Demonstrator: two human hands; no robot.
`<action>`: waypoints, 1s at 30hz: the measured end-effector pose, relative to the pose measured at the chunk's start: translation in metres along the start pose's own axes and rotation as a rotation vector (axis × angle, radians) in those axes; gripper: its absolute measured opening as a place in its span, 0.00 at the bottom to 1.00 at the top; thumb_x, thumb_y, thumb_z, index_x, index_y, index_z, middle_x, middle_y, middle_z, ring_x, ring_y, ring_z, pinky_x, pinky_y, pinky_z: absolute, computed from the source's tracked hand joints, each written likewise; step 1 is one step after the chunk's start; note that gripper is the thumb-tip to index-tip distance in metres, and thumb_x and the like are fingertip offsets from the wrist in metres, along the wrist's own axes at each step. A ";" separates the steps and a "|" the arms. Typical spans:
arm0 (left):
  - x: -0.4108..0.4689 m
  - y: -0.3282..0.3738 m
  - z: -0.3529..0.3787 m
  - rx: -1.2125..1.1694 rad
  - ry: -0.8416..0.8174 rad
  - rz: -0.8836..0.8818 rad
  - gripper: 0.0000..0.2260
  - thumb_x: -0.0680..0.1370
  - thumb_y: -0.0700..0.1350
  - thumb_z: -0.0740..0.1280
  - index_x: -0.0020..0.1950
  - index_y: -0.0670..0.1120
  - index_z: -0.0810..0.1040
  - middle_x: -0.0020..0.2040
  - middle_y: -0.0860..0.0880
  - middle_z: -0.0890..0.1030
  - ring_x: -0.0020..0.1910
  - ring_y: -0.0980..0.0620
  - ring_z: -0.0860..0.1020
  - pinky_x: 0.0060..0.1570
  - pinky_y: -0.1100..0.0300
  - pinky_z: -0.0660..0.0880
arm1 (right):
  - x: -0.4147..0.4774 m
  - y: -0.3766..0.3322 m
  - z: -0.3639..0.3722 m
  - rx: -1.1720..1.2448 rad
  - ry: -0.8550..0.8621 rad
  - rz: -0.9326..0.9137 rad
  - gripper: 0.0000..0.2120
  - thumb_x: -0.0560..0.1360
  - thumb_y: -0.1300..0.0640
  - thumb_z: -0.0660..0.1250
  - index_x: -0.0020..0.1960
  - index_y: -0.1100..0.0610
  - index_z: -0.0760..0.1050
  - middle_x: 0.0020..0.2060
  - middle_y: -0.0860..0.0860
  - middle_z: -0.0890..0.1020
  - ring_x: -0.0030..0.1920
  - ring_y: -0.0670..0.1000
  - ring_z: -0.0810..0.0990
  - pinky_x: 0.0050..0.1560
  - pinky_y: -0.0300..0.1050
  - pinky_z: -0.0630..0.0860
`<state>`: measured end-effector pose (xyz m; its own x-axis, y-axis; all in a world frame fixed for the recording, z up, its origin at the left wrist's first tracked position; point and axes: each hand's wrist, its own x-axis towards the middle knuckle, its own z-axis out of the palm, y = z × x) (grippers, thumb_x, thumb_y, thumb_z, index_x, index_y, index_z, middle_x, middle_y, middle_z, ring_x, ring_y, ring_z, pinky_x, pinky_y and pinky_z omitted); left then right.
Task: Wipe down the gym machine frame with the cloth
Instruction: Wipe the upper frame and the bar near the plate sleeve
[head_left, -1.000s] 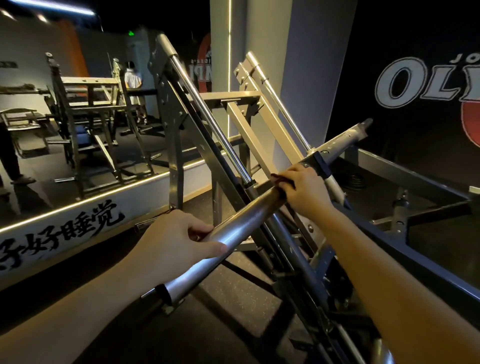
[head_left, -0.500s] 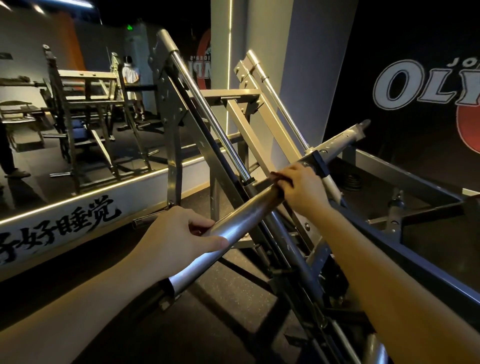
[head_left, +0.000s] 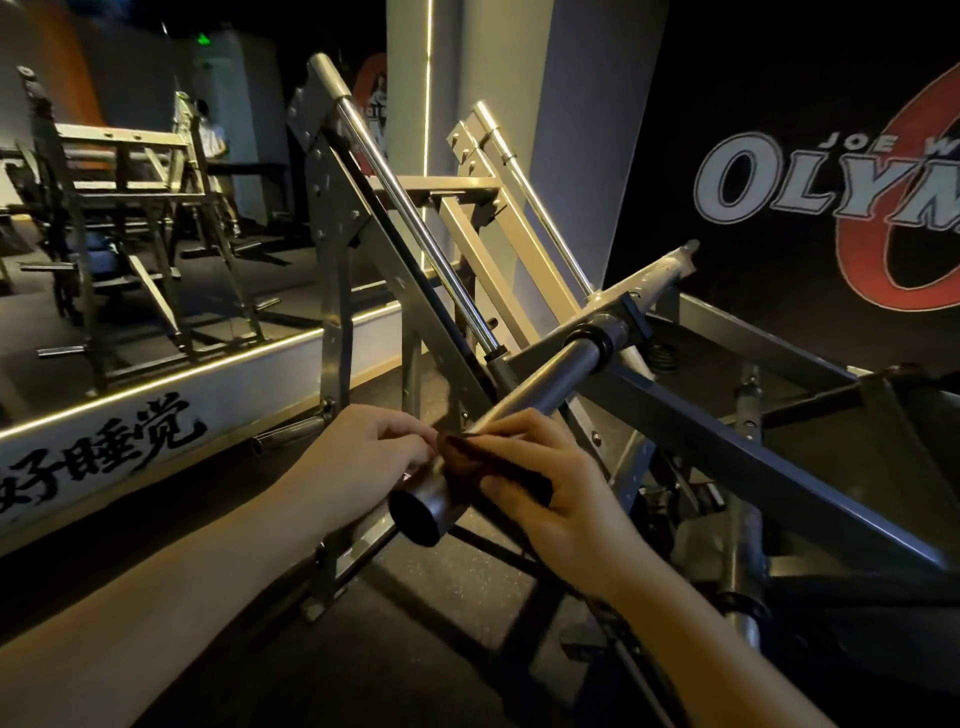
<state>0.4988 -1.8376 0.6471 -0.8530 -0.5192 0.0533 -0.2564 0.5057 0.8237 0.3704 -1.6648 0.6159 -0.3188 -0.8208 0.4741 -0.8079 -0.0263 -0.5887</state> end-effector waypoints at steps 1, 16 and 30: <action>-0.004 -0.004 -0.003 -0.003 -0.026 0.009 0.09 0.83 0.42 0.65 0.56 0.50 0.84 0.46 0.56 0.80 0.47 0.59 0.76 0.42 0.68 0.64 | 0.003 0.002 -0.002 -0.036 -0.013 0.005 0.18 0.79 0.57 0.66 0.68 0.48 0.77 0.62 0.40 0.74 0.66 0.43 0.72 0.67 0.42 0.72; 0.014 -0.017 -0.033 -0.161 -0.207 0.149 0.06 0.80 0.42 0.70 0.48 0.52 0.85 0.40 0.59 0.84 0.44 0.65 0.80 0.46 0.66 0.69 | 0.024 -0.042 -0.019 0.067 -0.039 0.313 0.13 0.79 0.62 0.68 0.62 0.53 0.81 0.58 0.45 0.80 0.61 0.47 0.80 0.63 0.51 0.79; 0.156 0.015 -0.030 -0.509 -0.238 0.224 0.13 0.77 0.54 0.74 0.54 0.47 0.82 0.46 0.48 0.86 0.44 0.53 0.86 0.45 0.57 0.84 | 0.130 0.005 -0.022 -0.107 0.399 0.495 0.22 0.73 0.58 0.77 0.64 0.52 0.76 0.55 0.44 0.82 0.58 0.42 0.81 0.60 0.41 0.78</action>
<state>0.3753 -1.9321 0.6844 -0.9544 -0.2401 0.1776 0.1411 0.1614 0.9767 0.3140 -1.7589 0.6894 -0.8096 -0.4450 0.3828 -0.5567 0.3751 -0.7412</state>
